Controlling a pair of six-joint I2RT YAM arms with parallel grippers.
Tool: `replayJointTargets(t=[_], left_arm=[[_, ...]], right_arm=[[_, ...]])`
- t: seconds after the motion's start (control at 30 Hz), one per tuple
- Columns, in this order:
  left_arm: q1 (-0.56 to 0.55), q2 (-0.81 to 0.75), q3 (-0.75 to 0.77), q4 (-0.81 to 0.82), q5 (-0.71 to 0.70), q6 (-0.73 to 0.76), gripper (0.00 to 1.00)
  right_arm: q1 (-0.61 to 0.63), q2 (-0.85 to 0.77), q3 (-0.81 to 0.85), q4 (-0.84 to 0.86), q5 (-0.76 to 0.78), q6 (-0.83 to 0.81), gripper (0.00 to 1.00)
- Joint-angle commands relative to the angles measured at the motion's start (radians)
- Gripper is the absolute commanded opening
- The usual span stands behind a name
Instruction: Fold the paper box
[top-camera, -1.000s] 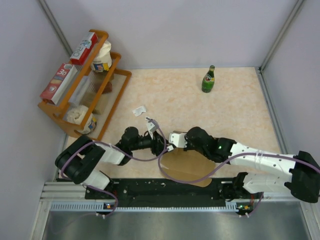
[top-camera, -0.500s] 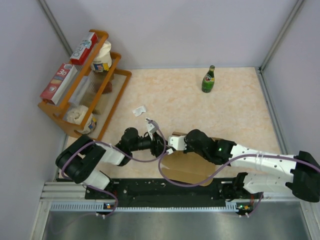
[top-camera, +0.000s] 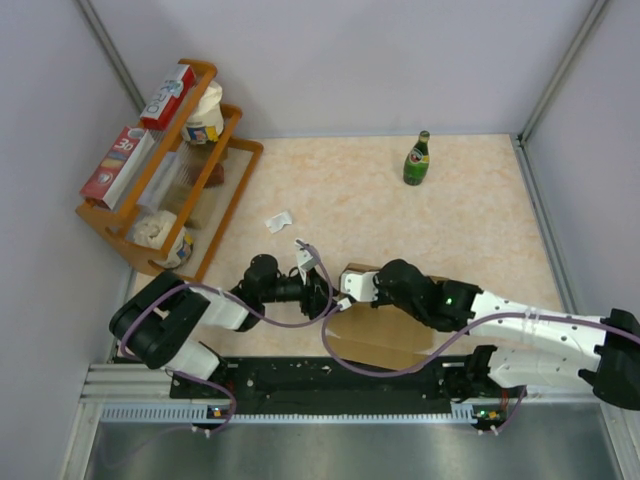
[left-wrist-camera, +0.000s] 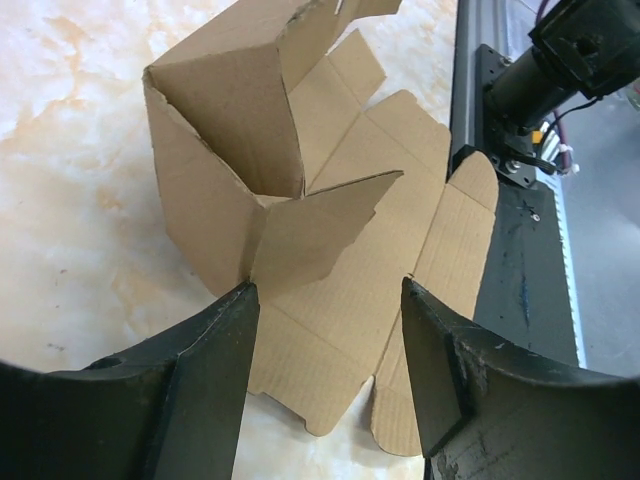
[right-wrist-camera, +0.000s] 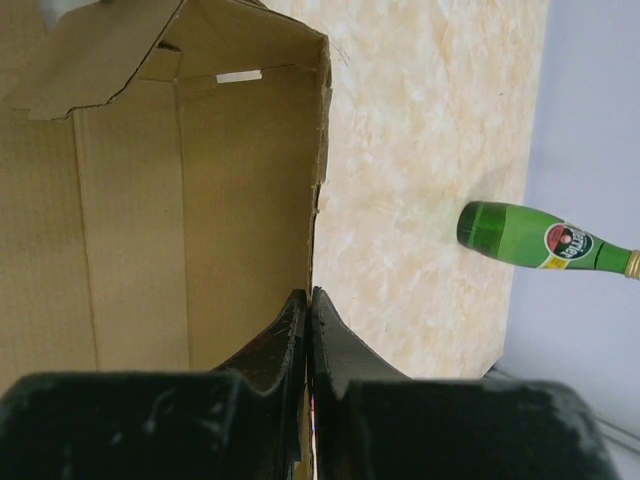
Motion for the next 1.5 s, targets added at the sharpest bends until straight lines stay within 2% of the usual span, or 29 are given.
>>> replayJointTargets(t=[0.0,0.3,0.47,0.77,1.23,1.47], left_arm=[[-0.002,-0.01,0.04,0.022,0.088,0.02,0.63],[-0.002,-0.039,0.049,0.004,0.132,0.02,0.64],[-0.002,-0.031,0.052,0.007,0.146,0.019,0.64],[-0.004,0.01,0.062,0.027,0.143,0.014,0.64],[-0.038,0.064,0.111,-0.018,0.1,0.051,0.64],[-0.052,0.078,0.123,-0.005,0.082,0.04,0.64]], right_arm=[[0.015,-0.052,0.026,-0.008,-0.004,-0.009,0.0],[0.053,-0.121,-0.031,-0.03,-0.025,-0.116,0.0],[0.061,-0.144,-0.04,-0.024,-0.027,-0.123,0.0],[0.076,-0.092,-0.066,0.01,0.056,-0.14,0.0],[0.084,-0.064,-0.131,0.189,0.194,-0.201,0.0],[0.087,-0.06,-0.154,0.265,0.18,-0.186,0.0]])
